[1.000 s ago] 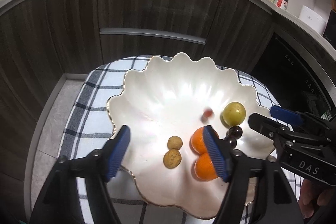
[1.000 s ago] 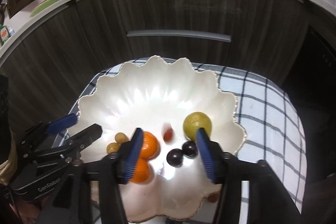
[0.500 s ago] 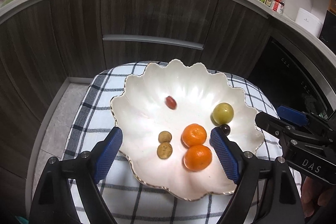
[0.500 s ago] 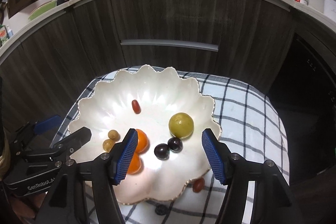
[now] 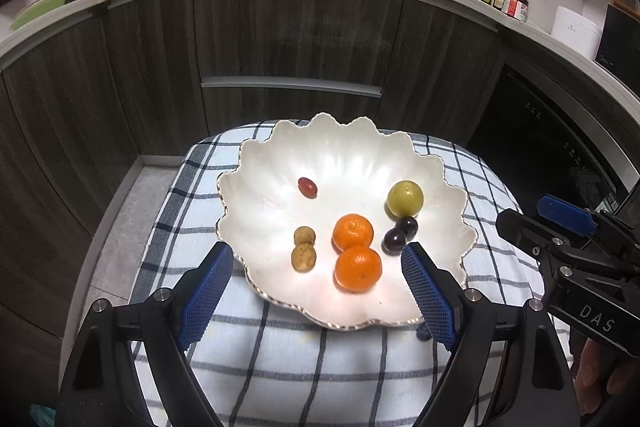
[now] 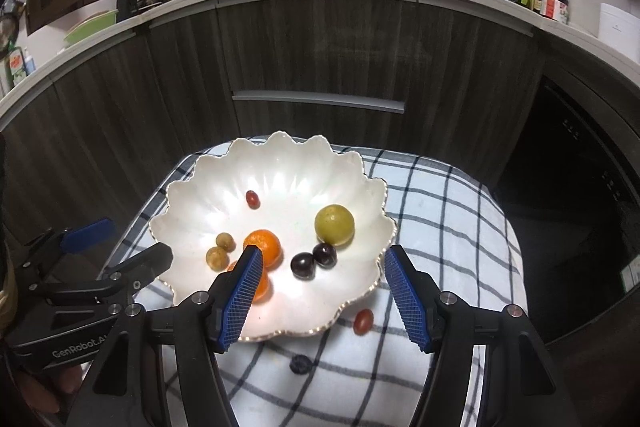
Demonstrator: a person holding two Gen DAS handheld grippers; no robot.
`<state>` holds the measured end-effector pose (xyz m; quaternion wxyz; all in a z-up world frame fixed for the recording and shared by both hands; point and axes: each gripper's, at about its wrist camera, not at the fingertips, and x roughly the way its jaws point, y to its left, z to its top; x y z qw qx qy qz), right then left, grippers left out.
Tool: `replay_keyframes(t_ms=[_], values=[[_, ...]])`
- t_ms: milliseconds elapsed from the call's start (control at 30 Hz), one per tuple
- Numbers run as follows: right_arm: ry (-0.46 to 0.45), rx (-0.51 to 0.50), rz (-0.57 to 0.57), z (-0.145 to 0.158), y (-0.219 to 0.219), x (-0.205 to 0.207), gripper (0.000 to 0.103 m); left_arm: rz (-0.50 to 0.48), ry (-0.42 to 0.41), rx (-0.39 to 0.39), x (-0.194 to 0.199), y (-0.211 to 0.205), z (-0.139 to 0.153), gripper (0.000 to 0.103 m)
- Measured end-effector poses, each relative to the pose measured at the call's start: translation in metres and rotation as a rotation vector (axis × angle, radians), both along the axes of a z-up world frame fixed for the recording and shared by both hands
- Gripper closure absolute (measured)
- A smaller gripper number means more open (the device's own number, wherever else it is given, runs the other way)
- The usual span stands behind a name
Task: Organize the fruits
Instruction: 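Withdraw both tools toward the blueberry and the last red grape on the cloth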
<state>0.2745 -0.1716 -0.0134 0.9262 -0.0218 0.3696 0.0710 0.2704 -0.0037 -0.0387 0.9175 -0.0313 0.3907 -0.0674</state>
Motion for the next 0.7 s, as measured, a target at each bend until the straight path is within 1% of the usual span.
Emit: replay_keyframes(t_ms=[300,400,567,700], values=[[-0.046,-0.022,-0.054,0.0,-0.019,-0.031,0.039,0.046,-0.045,0.033,-0.034,-0.012,0.005,0.017],[-0.069,-0.035,-0.073,0.0,-0.026,-0.042,0.039,0.079,-0.069,0.04,-0.049,-0.014,0.004,0.017],[-0.113,-0.06,-0.095,-0.004,-0.034,-0.064,0.039,0.118,-0.097,0.048,-0.07,-0.019,-0.002,0.016],[-0.146,-0.07,-0.107,-0.014,-0.041,-0.081,0.039,0.142,-0.125,0.063,-0.085,-0.026,-0.01,0.015]])
